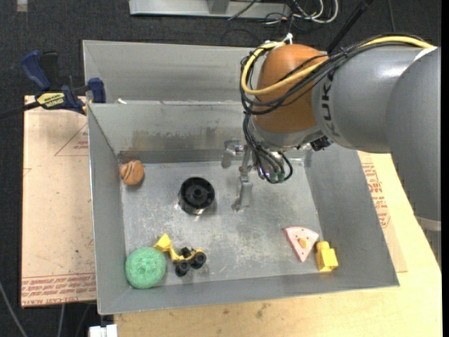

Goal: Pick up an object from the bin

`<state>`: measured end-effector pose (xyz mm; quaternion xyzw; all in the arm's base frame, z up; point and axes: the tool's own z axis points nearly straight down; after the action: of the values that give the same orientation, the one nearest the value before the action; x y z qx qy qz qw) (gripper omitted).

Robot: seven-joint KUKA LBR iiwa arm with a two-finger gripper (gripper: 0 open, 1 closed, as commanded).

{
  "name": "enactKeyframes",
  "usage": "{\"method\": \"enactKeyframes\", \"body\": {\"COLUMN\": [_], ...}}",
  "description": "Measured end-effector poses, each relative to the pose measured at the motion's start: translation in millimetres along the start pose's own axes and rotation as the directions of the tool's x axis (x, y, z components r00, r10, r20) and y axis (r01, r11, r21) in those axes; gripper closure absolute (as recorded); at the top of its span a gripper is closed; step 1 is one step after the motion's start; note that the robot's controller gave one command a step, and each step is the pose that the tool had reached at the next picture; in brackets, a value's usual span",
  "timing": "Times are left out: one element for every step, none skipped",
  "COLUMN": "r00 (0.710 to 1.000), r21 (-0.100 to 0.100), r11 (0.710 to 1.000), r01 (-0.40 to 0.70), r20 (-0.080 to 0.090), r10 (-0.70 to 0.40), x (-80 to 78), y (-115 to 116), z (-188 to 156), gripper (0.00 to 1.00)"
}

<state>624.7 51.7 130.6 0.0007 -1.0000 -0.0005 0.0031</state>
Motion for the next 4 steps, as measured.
{"method": "enactKeyframes", "body": {"r00": [1.0,0.984,0.997,0.983], "r21": [0.0,0.003,0.0,0.002], "r11": [1.0,0.984,0.998,0.983], "r01": [-0.001,0.176,0.071,0.181], "r20": [0.008,0.013,0.006,0.015], "r10": [0.001,-0.176,-0.071,-0.181], "x": [-1.9,-7.9,4.2,-0.1], "y": [-0.2,51.5,66.7,66.3], "z": [-5.1,42.7,0.8,-5.1], "gripper": [0.0,0.0,0.0,0.0]}}
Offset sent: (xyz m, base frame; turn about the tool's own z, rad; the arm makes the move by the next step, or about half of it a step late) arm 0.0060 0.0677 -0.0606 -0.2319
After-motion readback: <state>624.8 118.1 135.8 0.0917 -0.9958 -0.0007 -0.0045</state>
